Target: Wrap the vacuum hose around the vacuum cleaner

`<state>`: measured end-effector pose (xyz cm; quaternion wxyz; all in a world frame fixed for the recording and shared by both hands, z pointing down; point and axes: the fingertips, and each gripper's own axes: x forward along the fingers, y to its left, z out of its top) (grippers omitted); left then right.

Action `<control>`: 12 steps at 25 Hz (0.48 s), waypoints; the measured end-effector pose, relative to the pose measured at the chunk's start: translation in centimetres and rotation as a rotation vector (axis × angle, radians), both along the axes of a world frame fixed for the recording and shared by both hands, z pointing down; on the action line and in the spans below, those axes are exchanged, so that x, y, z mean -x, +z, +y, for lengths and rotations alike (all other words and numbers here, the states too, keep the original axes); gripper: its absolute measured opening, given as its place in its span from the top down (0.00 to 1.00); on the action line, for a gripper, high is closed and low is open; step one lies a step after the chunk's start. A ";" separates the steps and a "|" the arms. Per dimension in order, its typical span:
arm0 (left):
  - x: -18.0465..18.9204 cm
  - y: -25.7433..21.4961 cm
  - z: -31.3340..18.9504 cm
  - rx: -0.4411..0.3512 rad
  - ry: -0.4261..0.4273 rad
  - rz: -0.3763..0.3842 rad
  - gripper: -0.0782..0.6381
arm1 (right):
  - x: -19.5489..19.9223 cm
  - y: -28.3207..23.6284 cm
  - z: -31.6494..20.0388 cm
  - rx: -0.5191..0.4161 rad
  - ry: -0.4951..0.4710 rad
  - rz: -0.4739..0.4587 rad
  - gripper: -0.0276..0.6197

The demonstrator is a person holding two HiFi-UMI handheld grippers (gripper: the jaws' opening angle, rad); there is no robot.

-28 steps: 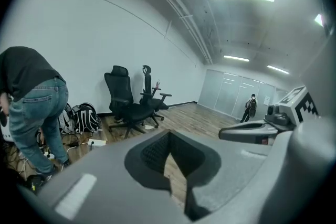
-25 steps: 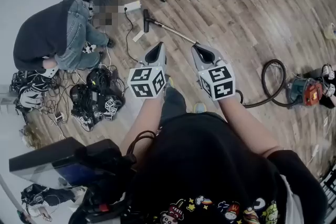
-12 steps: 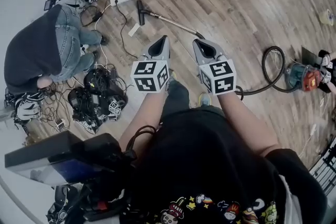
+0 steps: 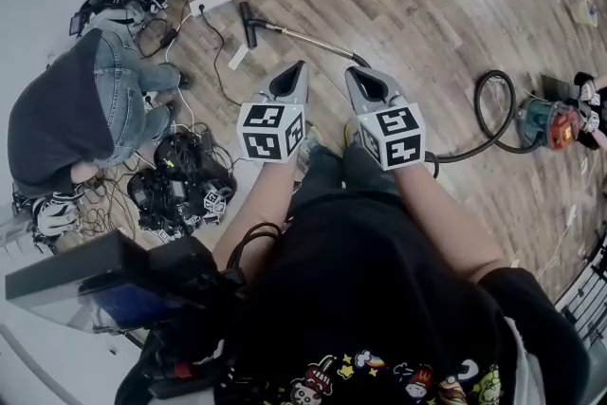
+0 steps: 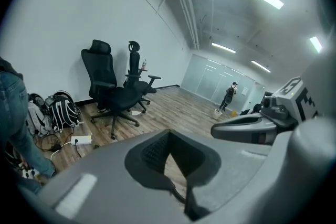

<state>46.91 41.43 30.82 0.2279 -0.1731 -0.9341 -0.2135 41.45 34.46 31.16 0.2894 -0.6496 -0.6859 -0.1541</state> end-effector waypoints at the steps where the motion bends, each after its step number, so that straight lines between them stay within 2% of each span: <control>1: 0.5 0.2 0.1 0.000 0.014 0.010 0.89 | 0.4 0.0 0.1 -0.001 0.000 0.002 0.93; 6: 2.6 0.9 1.2 0.000 0.025 0.049 0.89 | 2.8 0.7 1.2 -0.004 -0.009 0.018 0.93; 12: 6.4 2.3 3.8 -0.029 -0.024 0.100 0.89 | 6.9 2.6 3.7 -0.019 -0.050 0.059 0.93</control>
